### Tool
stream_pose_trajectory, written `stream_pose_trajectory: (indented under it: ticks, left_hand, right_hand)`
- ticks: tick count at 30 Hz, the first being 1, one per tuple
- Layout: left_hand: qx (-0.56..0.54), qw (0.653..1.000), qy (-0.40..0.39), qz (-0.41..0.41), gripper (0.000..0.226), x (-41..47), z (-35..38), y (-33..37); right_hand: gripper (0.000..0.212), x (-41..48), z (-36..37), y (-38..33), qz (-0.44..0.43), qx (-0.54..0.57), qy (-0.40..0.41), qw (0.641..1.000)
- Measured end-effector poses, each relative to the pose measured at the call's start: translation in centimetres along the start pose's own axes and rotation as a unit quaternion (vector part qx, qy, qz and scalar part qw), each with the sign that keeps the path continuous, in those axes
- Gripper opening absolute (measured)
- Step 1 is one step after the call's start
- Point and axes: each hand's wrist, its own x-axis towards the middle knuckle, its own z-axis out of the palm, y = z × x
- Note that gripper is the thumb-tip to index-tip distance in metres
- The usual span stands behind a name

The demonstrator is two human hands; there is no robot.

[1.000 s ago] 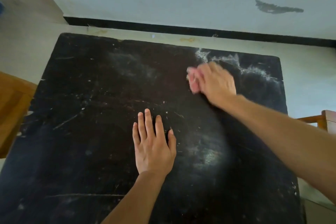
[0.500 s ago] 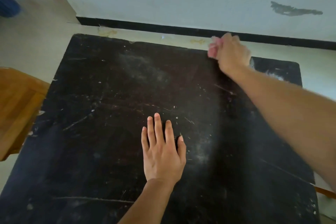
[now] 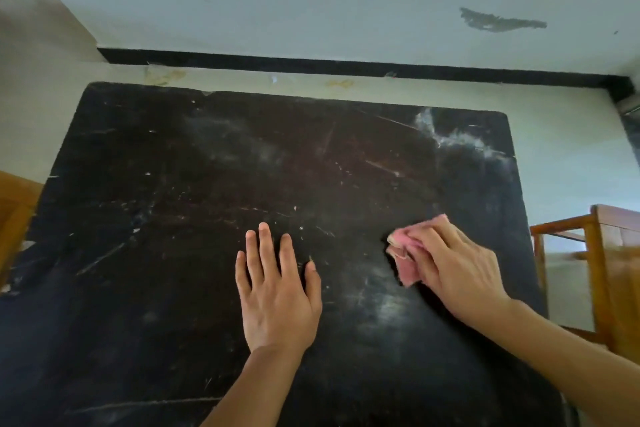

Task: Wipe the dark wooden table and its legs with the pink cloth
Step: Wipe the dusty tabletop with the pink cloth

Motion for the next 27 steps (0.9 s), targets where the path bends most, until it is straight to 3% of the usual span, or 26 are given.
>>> stream_pose_trajectory:
  ticks: [5,8,10,11,13,16,18,20,22,24,26,27]
  left_hand:
    - [-0.008,1.000,-0.010,-0.008,0.062,-0.1,0.1,-0.1]
    - [-0.016,1.000,-0.005,-0.006,0.062,-0.3,0.2,0.1]
    - [-0.024,1.000,0.000,-0.004,0.062,-0.3,0.2,0.3]
    - [-0.024,1.000,0.000,-0.006,0.063,-0.2,0.3,0.2]
    - [-0.019,1.000,-0.008,-0.007,0.064,-0.2,0.4,0.2]
    - [-0.008,1.000,-0.009,-0.003,0.065,-0.4,0.3,0.1]
    - [-0.003,1.000,-0.011,-0.001,0.066,-0.6,0.3,0.3]
    - [0.004,1.000,-0.013,0.002,0.066,-0.4,0.3,0.4]
    - [0.015,1.000,-0.018,0.010,0.066,-0.1,0.4,0.5]
    - [0.025,0.999,-0.016,0.032,0.065,0.2,0.4,0.5]
    - [0.027,0.999,-0.013,0.043,0.064,0.3,0.6,0.3]
    - [0.028,0.999,-0.014,0.042,0.064,0.4,0.6,0.2]
  right_hand:
    - [0.018,2.8,-0.9,8.9,0.141,-0.038,0.024,0.989]
    - [0.015,8.8,-2.9,17.8,0.359,-0.056,0.039,0.931]
    - [0.026,10.3,-4.3,20.9,0.422,-0.047,0.040,0.904]
    - [0.023,10.2,-4.6,20.5,0.404,-0.039,0.065,0.911]
    - [0.020,8.2,-4.6,17.0,0.287,-0.075,0.104,0.949]
    - [0.020,2.9,-2.7,9.8,0.074,-0.019,0.073,0.994]
    - [0.020,-0.1,-1.3,6.9,-0.044,0.006,0.032,0.999]
    - [0.017,0.8,-0.9,7.8,-0.075,0.014,0.032,0.997]
    - [0.013,5.0,-0.9,12.1,-0.011,-0.013,0.059,0.998]
    - [0.015,9.6,-2.2,18.0,0.144,-0.019,0.055,0.988]
    - [0.009,12.4,-3.7,21.8,0.316,0.020,0.042,0.948]
    - [0.007,13.1,-4.2,22.2,0.363,0.021,0.047,0.931]
